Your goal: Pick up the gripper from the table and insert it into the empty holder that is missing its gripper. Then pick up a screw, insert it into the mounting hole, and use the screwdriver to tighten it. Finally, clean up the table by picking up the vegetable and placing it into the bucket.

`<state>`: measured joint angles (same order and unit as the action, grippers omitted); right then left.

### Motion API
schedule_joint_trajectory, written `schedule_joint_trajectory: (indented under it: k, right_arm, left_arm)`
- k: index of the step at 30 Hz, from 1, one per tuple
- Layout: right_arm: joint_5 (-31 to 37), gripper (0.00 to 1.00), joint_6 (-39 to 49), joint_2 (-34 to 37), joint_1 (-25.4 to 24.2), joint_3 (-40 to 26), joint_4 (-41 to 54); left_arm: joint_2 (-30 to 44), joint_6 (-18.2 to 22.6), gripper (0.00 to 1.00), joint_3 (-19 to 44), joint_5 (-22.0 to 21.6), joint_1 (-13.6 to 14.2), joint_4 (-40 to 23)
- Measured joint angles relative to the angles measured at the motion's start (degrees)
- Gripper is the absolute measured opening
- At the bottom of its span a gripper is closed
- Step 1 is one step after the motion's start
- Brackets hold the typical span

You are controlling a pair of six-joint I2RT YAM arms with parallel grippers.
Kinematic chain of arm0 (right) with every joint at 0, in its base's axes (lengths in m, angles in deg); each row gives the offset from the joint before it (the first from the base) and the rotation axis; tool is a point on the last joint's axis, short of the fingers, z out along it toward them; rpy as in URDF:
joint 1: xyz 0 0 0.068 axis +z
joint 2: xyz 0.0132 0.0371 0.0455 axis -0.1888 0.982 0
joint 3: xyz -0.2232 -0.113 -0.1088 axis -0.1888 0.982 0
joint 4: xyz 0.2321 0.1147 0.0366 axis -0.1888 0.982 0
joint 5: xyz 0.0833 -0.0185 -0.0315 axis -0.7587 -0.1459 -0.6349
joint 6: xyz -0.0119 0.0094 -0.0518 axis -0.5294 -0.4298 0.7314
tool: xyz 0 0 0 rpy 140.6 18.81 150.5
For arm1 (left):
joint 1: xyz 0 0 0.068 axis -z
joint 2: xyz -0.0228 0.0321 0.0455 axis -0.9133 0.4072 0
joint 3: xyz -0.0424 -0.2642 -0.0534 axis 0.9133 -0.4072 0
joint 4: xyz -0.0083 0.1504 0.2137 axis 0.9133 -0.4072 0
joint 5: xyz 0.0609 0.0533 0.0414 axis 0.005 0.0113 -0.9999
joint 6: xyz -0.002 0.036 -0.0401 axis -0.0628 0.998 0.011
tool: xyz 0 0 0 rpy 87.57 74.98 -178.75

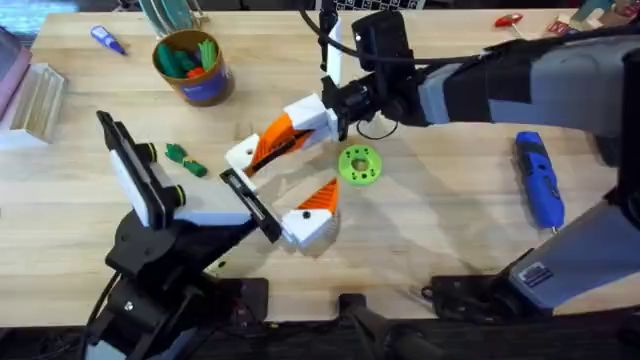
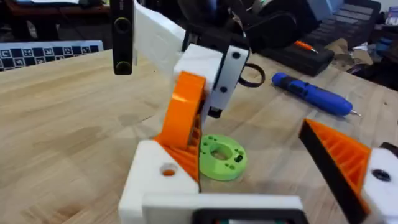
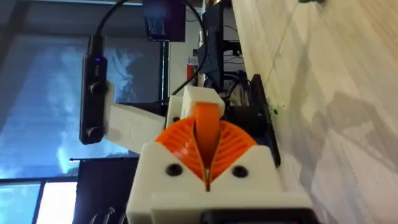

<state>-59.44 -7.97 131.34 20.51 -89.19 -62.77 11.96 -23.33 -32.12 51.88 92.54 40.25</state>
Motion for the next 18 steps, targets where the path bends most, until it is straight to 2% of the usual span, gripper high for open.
schedule_joint_trajectory:
  k: [12, 15, 18]
  right_arm:
    - [-0.6, 0.013, 0.8, 0.0, -0.1, -0.1, 0.1]
    - [-1.4, 0.143, 1.3, 0.0, -0.3, -0.1, 0.2]
    - [-2.0, 0.202, 1.8, 0.0, 0.0, -0.1, 0.2]
  left_arm:
    - [0.0, 0.1, 0.986, 0.0, 0.2, -0.1, 0.0]
    - [0.0, 0.2, 0.986, 0.0, 0.5, -0.1, 0.0]
    - [0.0, 0.3, 0.985, 0.0, 1.8, 0.0, 0.1]
